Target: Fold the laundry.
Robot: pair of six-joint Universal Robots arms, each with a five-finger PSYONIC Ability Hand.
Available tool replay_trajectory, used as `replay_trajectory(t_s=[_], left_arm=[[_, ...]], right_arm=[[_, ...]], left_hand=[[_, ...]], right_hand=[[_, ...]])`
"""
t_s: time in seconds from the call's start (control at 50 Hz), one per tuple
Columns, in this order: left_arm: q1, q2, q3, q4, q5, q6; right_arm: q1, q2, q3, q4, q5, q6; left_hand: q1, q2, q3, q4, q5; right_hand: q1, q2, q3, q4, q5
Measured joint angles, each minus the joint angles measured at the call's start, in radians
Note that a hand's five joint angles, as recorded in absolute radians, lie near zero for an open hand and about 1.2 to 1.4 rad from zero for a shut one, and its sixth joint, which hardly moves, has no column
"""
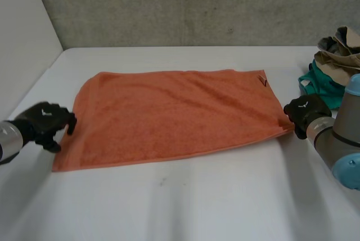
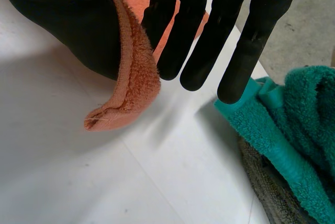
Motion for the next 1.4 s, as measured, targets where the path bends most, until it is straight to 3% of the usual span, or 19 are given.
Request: replay_trajectory(t_s=[0.08, 0.14, 0.22, 0.56, 0.66, 0.74, 0.8, 1.02, 1.08, 1.1, 1.14, 1.26, 1.4], left_arm=[[0.004, -0.040, -0.010, -0.073, -0.001, 0.097], [-0.004, -0.069, -0.004, -0.109, 0.000, 0.129], [-0.023, -0.105, 0.010, -0.131, 0.001, 0.141], [-0.100, -0.149, 0.020, -0.052, 0.011, 0.115], [-0.111, -0.153, 0.020, -0.027, 0.009, 0.113], [-0.117, -0.155, 0.019, 0.000, 0.003, 0.111], [-0.122, -0.157, 0.020, 0.031, -0.006, 0.106], [-0.135, -0.135, 0.019, 0.115, -0.035, 0.063], [-0.137, -0.096, 0.006, 0.086, -0.008, 0.036], [-0.137, -0.071, -0.003, 0.066, 0.014, 0.019], [-0.139, -0.041, -0.015, 0.042, 0.043, -0.003], [-0.161, -0.006, -0.037, 0.009, 0.082, -0.038], [-0.211, -0.055, -0.030, 0.032, 0.032, -0.017]], right_arm=[[-0.004, 0.004, -0.006, 0.002, 0.000, 0.000], [-0.003, 0.006, -0.006, 0.003, 0.000, 0.000], [-0.001, 0.006, -0.005, 0.004, 0.000, 0.000], [0.000, 0.007, 0.004, 0.006, -0.001, 0.000], [0.003, 0.008, 0.007, 0.006, -0.001, 0.000], [0.005, 0.008, 0.008, 0.006, -0.001, 0.000], [0.005, 0.007, 0.008, 0.006, -0.001, 0.000], [0.011, -0.020, 0.012, 0.032, -0.001, 0.007], [0.011, -0.034, 0.011, 0.057, -0.003, 0.014], [0.011, -0.040, 0.009, 0.071, -0.004, 0.019], [0.011, -0.045, 0.006, 0.088, -0.004, 0.025], [0.013, -0.045, 0.000, 0.114, -0.003, 0.039], [0.015, -0.038, -0.001, 0.116, 0.000, 0.045]], left_hand=[[0.007, 0.019, 0.023, 0.022, 0.022], [-0.121, -0.097, -0.089, -0.096, -0.090], [-0.216, -0.200, -0.197, -0.205, -0.204], [-0.213, -0.195, -0.193, -0.198, -0.191], [-0.147, -0.115, -0.121, -0.117, -0.114], [0.243, 0.249, 0.246, 0.240, 0.238], [0.375, 0.388, 0.381, 0.384, 0.382], [0.378, 0.433, 0.427, 0.433, 0.422], [0.225, 0.267, 0.265, 0.284, 0.281], [-0.056, 0.012, 0.015, 0.011, 0.016], [-0.124, -0.087, -0.083, -0.089, -0.087], [-0.167, -0.160, -0.155, -0.159, -0.164], [-0.167, -0.161, -0.155, -0.159, -0.165]], right_hand=[[0.000, 0.000, 0.000, 0.000, 0.000], [0.000, 0.000, 0.000, 0.000, 0.000], [0.000, 0.000, 0.000, 0.000, 0.001], [0.000, 0.000, 0.000, 0.000, 0.000], [0.000, 0.000, 0.000, 0.000, -0.001], [0.000, 0.000, 0.000, 0.000, 0.000], [0.000, 0.000, 0.000, 0.000, 0.000], [0.000, 0.000, 0.000, 0.000, 0.000], [0.000, 0.000, 0.000, 0.000, 0.000], [0.000, 0.000, 0.000, 0.000, 0.000], [0.000, 0.000, 0.000, 0.000, 0.000], [0.000, 0.000, 0.000, 0.000, 0.000], [0.000, 0.000, 0.000, 0.000, 0.000]])
